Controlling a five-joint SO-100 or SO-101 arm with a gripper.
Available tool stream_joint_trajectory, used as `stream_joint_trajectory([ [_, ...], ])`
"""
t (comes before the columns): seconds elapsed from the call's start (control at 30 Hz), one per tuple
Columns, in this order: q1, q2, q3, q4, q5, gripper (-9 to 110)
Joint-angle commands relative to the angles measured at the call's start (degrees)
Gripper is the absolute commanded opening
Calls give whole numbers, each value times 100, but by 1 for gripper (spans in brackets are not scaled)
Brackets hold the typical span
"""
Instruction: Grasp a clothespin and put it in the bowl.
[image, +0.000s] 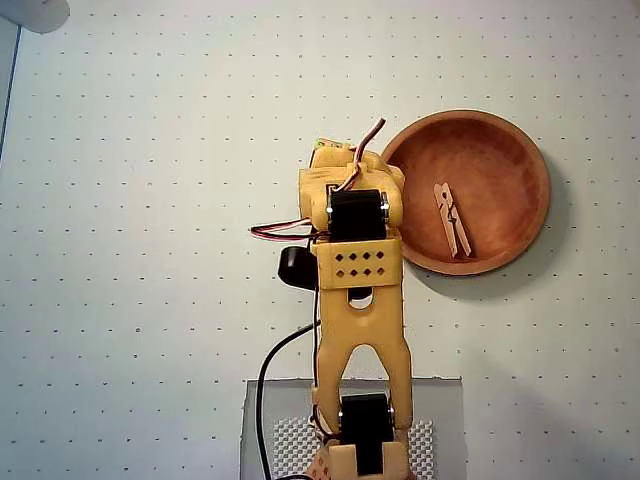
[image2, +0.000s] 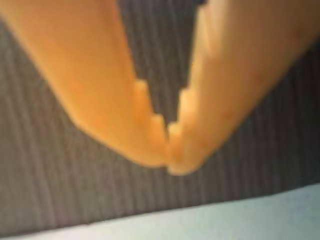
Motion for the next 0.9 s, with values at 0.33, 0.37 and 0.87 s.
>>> stream_joint_trajectory([
  [0.33,650,3243,4096,-3498,5458,-3],
  [0.37,729,3357,4395,-3639,5440,-3],
  [0.87,914,5643,7682,-4904,5484,-3],
])
